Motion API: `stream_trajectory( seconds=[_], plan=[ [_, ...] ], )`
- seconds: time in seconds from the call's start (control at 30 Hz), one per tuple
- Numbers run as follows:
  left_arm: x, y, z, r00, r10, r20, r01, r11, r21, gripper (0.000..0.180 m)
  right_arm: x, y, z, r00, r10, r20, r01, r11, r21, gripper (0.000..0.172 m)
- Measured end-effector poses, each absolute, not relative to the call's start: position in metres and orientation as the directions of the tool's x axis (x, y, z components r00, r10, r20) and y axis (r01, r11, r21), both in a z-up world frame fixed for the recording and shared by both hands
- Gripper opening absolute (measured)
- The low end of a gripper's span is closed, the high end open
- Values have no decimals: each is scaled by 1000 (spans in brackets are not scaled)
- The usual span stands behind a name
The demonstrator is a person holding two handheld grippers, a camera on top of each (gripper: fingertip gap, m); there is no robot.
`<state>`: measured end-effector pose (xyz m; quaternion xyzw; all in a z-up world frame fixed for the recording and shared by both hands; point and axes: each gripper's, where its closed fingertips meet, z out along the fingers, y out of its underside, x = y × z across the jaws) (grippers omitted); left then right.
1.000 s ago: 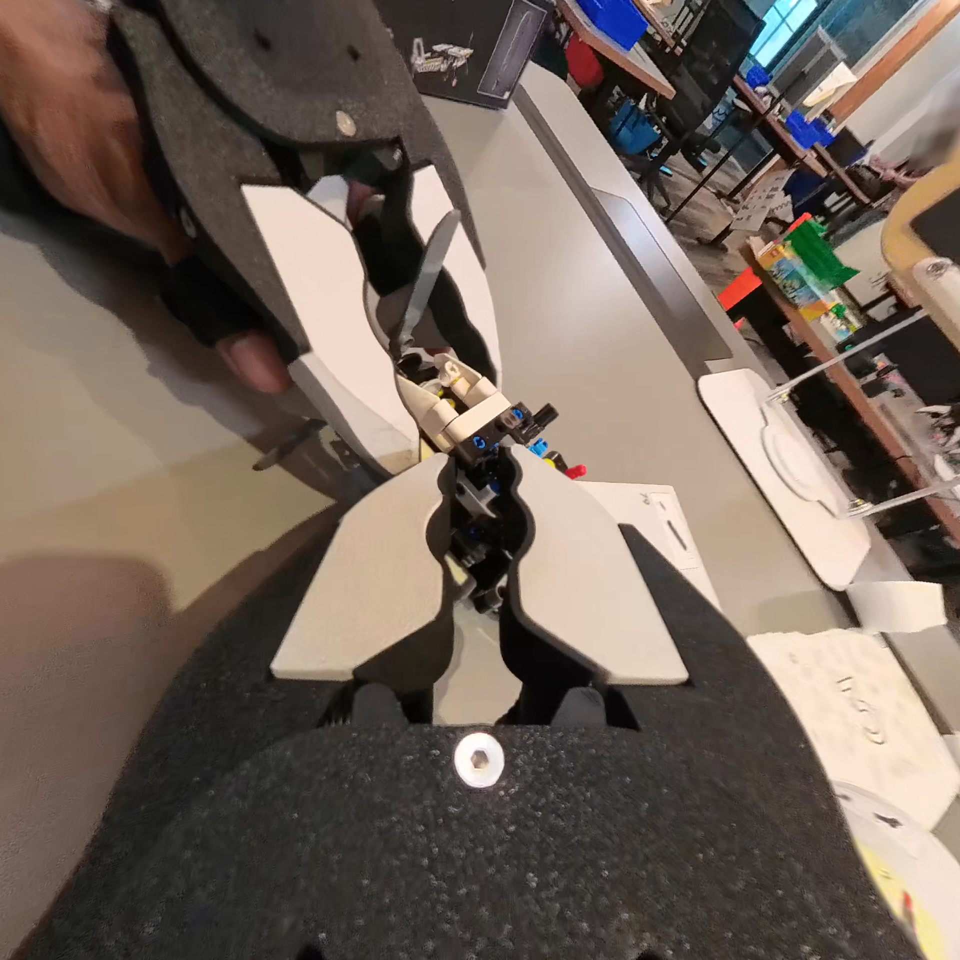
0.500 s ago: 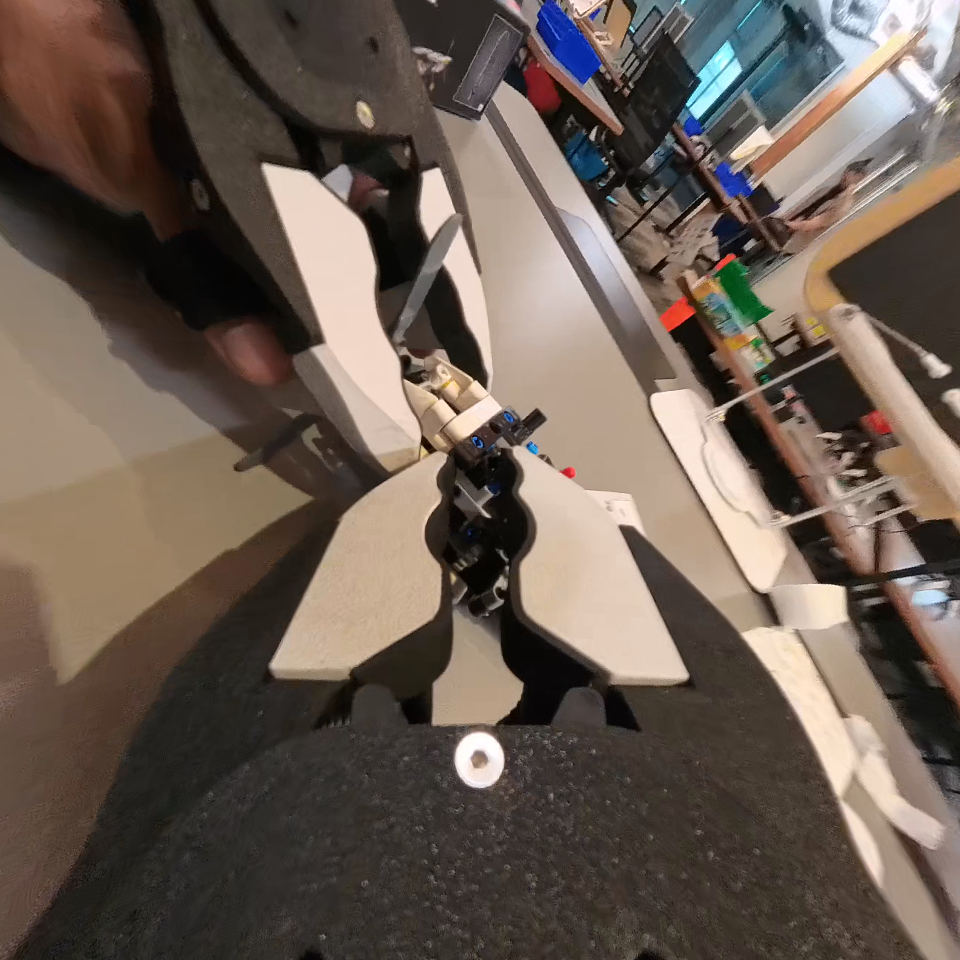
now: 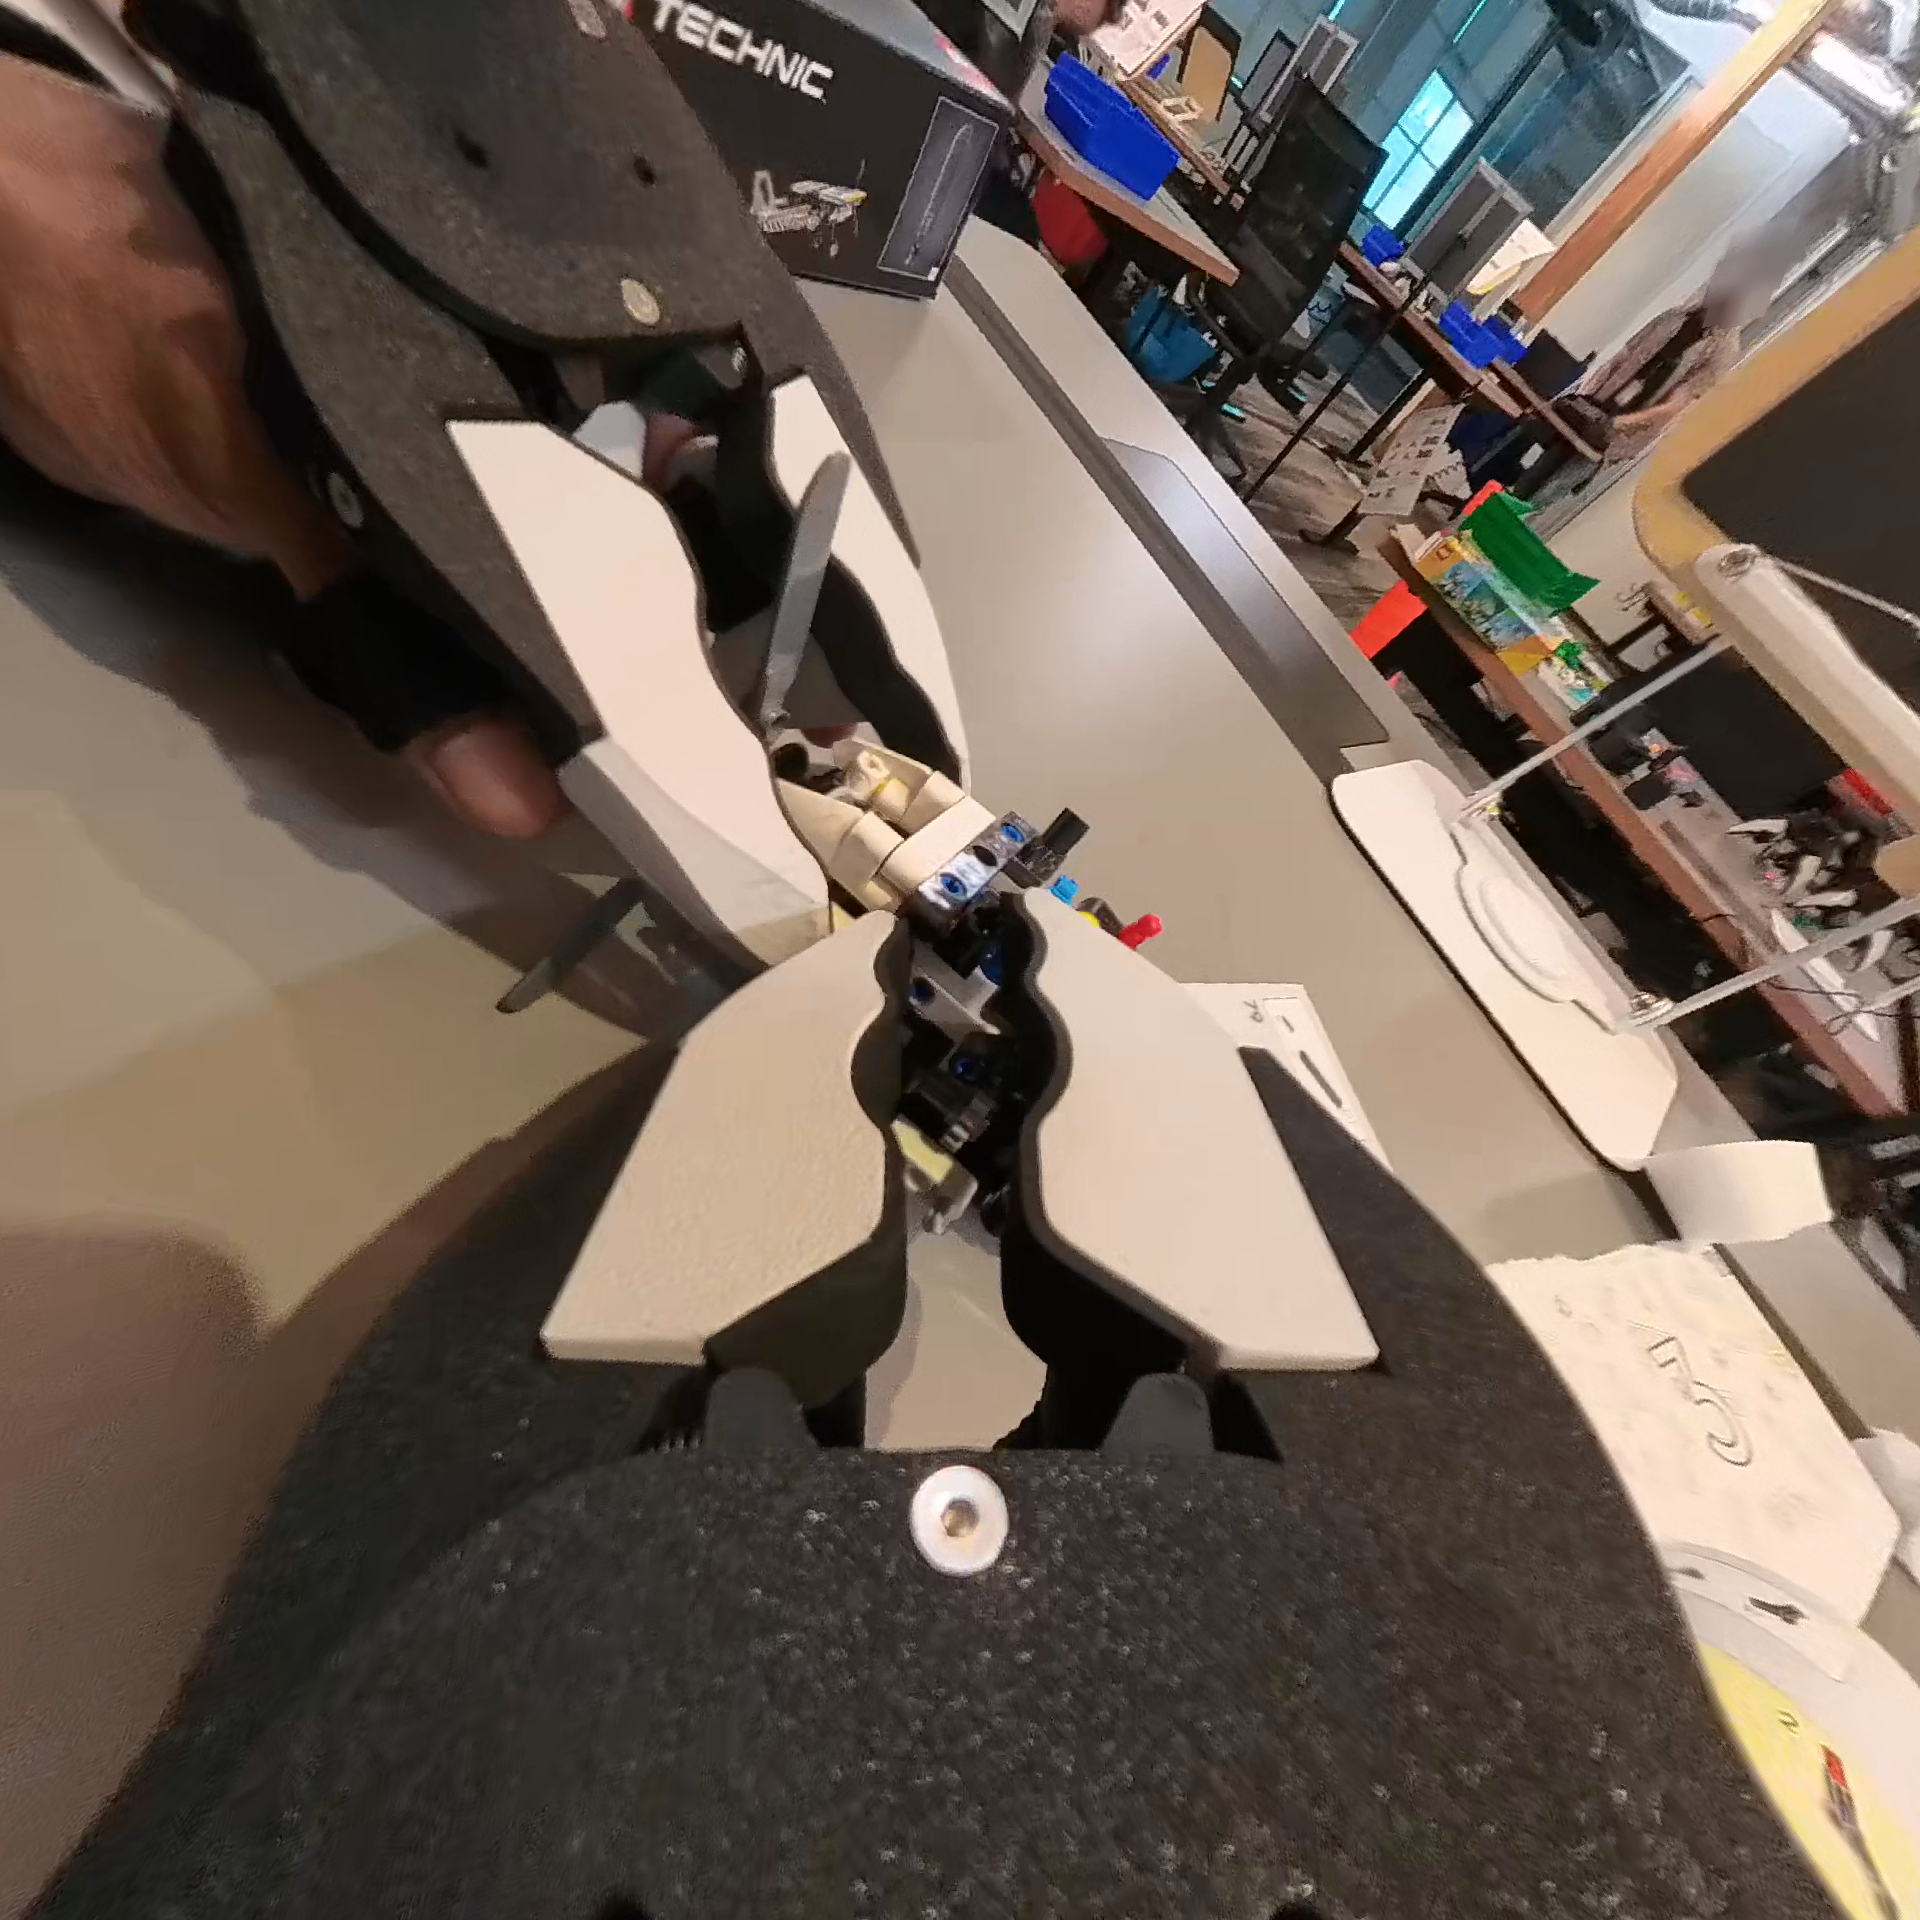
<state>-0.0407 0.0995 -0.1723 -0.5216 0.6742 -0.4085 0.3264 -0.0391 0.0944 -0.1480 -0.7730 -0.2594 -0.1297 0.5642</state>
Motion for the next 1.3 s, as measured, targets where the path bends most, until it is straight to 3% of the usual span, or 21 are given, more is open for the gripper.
stream_trajectory(
  seconds=[0.3, 0.8, 0.93, 1.3],
  plan=[
    [-40, 99, -172, -244, -970, -13, -434, 121, -893, 59, -41, 95, -145, 858, 262, 443, 499, -218, -839, 15],
    [-41, 100, -172, -273, -961, 49, -448, 82, -890, 59, -41, 94, -151, 791, 328, 516, 591, -190, -784, 16],
    [-42, 102, -171, -279, -957, 79, -450, 58, -891, 59, -34, 86, -143, 787, 344, 512, 589, -172, -789, 31],
    [-45, 102, -165, -326, -931, 163, -438, -4, -899, 58, -9, 75, -148, 870, 415, 267, 399, -274, -875, 33]
  ],
)
